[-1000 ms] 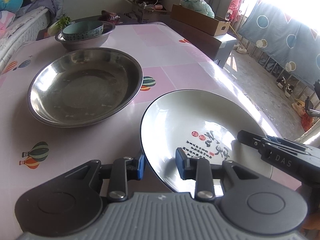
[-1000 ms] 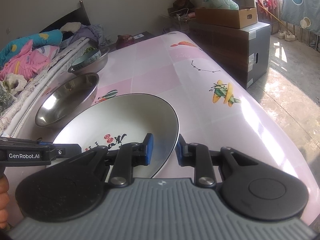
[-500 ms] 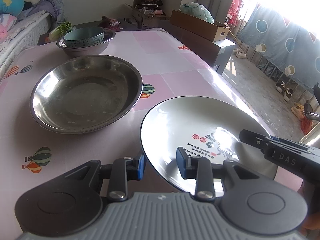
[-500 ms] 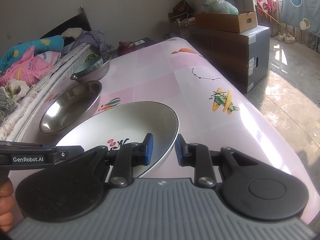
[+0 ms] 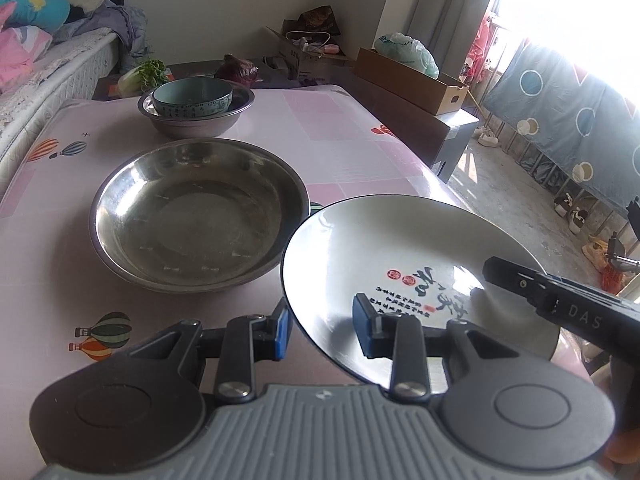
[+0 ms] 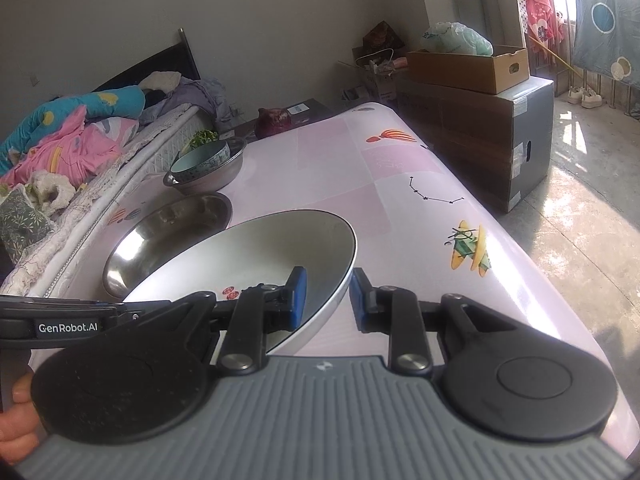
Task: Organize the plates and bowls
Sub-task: 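Lower the white plate into the steel basin and open both grippers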
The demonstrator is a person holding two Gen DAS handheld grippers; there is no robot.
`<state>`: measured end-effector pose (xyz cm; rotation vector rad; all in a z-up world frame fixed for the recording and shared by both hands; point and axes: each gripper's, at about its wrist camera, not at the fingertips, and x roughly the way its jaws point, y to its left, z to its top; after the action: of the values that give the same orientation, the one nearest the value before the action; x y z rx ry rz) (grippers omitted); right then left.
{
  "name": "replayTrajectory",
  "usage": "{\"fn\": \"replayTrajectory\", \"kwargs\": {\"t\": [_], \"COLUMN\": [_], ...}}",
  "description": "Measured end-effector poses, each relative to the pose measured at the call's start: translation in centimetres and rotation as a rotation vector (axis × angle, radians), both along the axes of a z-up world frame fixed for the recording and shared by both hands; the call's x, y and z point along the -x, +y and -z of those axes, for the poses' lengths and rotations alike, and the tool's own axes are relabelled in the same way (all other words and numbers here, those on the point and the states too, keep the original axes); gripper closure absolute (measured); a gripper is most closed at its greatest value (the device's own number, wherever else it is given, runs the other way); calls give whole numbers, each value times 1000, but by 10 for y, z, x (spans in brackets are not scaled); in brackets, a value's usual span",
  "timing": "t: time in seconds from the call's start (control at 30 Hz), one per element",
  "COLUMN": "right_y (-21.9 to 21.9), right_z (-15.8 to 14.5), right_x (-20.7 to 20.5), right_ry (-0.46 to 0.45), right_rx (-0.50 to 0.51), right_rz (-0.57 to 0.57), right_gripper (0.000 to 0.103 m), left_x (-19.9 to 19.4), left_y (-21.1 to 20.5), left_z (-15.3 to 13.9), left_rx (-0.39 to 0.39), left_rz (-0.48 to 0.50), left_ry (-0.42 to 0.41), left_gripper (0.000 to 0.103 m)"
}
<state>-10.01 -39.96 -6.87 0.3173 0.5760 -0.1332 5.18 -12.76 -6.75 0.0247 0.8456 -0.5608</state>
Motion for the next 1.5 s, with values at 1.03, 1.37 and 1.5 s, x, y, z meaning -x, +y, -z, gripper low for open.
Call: {"fn": "replayTrajectory", "kwargs": {"t": [1.03, 1.37, 1.5], "right_y": [72, 67, 65], "right_z": [13, 6, 4], "right_x": [-167, -172, -168], "right_ry": [97, 59, 61], "right_rx": [-117, -96, -107], "right_rz": [-198, -173, -170], "right_gripper": [79, 72, 71], "left_x": [-83, -84, -84], "left_y": [92, 94, 93], "left_z": [4, 0, -4], "left_rx": [-3, -10, -28], "left_rz": [-283, -284, -281], "left_ry": [23, -17, -22], "left_gripper": [71, 66, 57]}}
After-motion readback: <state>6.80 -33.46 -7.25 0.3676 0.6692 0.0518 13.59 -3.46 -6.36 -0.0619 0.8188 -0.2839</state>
